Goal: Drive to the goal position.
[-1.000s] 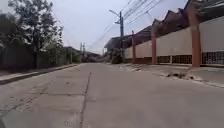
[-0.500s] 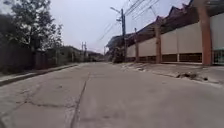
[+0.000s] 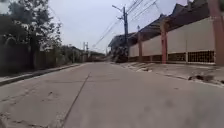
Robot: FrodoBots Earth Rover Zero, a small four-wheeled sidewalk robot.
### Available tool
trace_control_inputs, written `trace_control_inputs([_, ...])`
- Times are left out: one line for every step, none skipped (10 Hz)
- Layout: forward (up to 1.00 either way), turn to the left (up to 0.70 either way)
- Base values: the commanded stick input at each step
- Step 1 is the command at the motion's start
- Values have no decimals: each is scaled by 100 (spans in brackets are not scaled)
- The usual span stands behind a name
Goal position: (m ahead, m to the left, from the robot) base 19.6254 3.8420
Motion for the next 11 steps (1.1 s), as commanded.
trace_control_inputs([100, 0])
trace_control_inputs([100, 0])
trace_control_inputs([100, 0])
trace_control_inputs([100, 0])
trace_control_inputs([100, 0])
trace_control_inputs([100, 0])
trace_control_inputs([100, 0])
trace_control_inputs([100, 0])
trace_control_inputs([100, 0])
trace_control_inputs([100, 0])
trace_control_inputs([100, 0])
